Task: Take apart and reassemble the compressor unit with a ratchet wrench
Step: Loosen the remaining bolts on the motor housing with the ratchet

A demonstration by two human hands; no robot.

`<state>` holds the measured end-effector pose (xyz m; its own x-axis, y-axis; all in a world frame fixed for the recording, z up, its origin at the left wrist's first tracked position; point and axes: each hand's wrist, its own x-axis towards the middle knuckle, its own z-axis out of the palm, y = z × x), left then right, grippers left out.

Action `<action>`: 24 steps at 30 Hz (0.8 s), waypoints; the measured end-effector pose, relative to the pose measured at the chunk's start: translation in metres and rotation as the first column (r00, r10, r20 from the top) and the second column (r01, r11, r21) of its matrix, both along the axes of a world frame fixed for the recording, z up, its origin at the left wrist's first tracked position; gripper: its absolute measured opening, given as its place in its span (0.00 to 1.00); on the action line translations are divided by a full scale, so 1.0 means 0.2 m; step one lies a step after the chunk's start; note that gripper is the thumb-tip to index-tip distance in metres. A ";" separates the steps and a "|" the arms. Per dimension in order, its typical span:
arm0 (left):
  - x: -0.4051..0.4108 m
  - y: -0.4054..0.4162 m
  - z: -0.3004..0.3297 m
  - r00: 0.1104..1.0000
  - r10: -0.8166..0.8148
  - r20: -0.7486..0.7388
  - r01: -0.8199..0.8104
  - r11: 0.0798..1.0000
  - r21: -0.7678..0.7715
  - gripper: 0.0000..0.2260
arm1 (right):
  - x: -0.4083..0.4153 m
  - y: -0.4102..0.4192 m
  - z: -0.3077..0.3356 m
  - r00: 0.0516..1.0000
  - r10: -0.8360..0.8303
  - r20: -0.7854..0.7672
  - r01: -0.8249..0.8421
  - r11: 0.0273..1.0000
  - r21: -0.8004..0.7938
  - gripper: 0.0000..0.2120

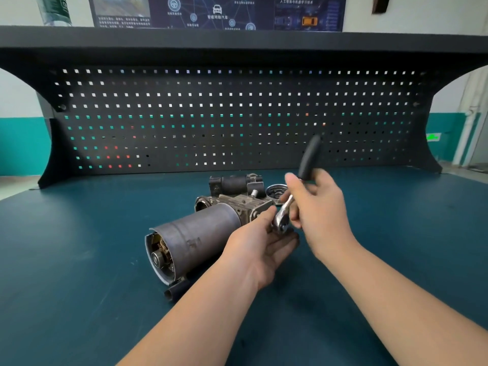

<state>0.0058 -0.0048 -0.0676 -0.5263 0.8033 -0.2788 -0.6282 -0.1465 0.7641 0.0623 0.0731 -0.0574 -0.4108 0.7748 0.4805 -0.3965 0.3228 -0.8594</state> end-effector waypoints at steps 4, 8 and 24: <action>0.00 -0.01 0.00 1.000 -0.018 -0.001 0.018 1.000 0.007 0.09 | 0.01 -0.07 -0.02 0.978 -0.154 0.140 0.052 0.832 0.552 0.07; 0.00 -0.01 0.01 1.000 -0.006 0.017 0.006 1.000 0.000 0.07 | 0.00 -0.05 -0.01 0.988 -0.136 0.067 0.109 0.944 0.312 0.05; 0.02 -0.01 -0.01 1.000 0.008 -0.002 -0.008 1.000 0.016 0.09 | 0.02 -0.05 0.00 0.986 -0.145 0.080 0.099 0.905 0.415 0.05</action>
<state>0.0104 -0.0059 -0.0702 -0.5334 0.8034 -0.2647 -0.6256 -0.1640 0.7627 0.0656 0.0622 -0.0568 -0.3920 0.5677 0.7239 -0.2451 0.6940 -0.6770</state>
